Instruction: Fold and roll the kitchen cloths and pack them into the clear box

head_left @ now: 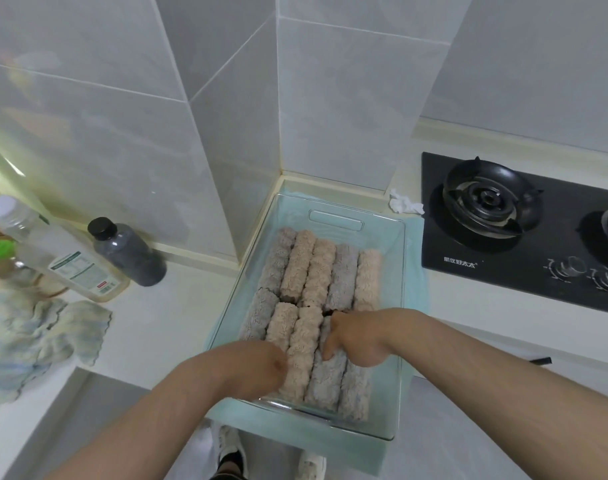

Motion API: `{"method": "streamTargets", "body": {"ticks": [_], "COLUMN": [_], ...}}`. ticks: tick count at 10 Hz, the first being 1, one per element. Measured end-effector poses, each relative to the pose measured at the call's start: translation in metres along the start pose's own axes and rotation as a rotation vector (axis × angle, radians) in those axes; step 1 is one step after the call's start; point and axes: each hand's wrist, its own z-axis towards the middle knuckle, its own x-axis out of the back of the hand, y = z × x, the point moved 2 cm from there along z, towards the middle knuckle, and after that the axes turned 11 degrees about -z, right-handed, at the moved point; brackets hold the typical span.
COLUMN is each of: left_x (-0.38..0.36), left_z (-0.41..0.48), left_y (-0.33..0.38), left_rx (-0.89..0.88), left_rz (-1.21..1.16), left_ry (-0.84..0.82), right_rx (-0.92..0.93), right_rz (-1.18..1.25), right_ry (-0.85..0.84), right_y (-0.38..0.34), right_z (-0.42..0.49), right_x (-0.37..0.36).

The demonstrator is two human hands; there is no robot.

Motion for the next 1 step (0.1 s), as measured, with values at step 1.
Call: {"method": "streamTargets", "body": {"ticks": [1], "left_x": [0.0165], "left_z": [-0.0167], "left_y": [-0.0066], "left_rx": [-0.139], "left_rz": [-0.187], "left_ry": [0.295], "right_rx": [-0.046], "right_rz": [0.178], "right_ry": [0.207], "right_y": [0.0059], "right_z": [-0.0146], "right_x": [0.009]}}
